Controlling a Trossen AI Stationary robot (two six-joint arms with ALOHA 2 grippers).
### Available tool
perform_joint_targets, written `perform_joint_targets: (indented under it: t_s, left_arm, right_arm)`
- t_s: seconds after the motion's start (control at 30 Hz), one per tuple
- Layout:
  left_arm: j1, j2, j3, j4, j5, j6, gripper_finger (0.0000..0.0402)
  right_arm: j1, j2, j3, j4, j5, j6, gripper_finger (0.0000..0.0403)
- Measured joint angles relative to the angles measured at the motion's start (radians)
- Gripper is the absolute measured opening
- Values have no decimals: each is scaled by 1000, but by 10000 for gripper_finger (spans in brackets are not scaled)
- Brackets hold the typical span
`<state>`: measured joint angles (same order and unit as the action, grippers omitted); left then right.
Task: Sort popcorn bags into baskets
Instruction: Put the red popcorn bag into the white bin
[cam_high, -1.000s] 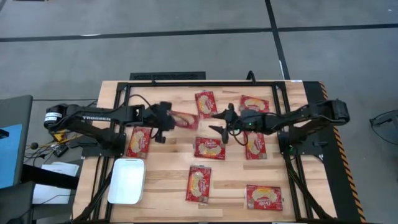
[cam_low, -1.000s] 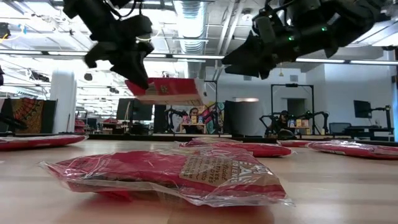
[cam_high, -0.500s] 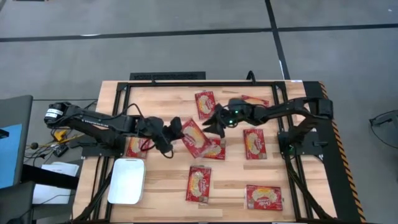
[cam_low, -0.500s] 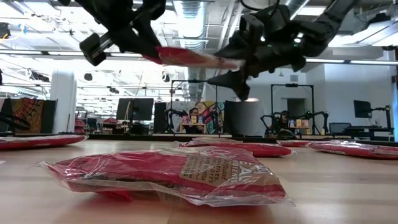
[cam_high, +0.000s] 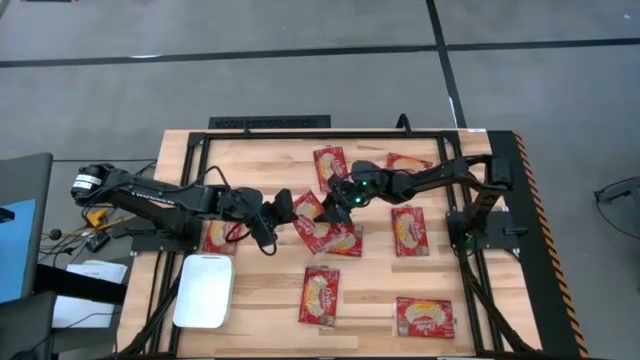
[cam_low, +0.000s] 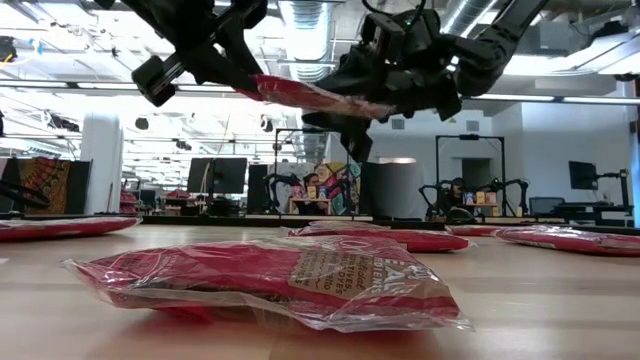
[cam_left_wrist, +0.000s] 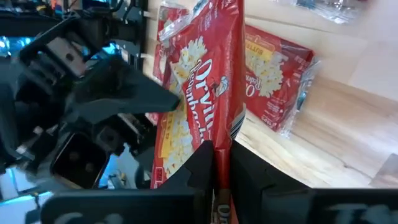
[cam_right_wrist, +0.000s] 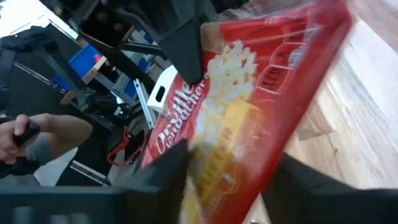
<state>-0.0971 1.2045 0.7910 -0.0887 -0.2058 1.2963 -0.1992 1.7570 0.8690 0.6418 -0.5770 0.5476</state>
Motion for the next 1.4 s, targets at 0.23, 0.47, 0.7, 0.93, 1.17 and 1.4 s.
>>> perform_joint_targets:
  t_s: [0.23,0.47,0.7,0.93,1.17,1.4]
  left_arm:
    - [-1,0,-2,17,-95,-419,37]
    - [-8,-48,2,-74,-402,-848,122]
    - [5,-134,-30,-220,-454,-1320,259]
    - [12,-99,-266,402,-412,-1404,344]
    - [6,11,-384,1070,-330,-1282,327]
    - [6,115,-332,1147,-339,-1241,254]
  right_arm:
    - [12,-11,1,-3,66,-69,24]
    - [16,-89,-81,66,435,-179,16]
    - [32,-108,-208,412,737,-260,18]
    - [79,-2,-241,907,770,-385,17]
    - [101,65,-187,917,819,-399,18]
    - [98,64,-148,919,814,-449,22]
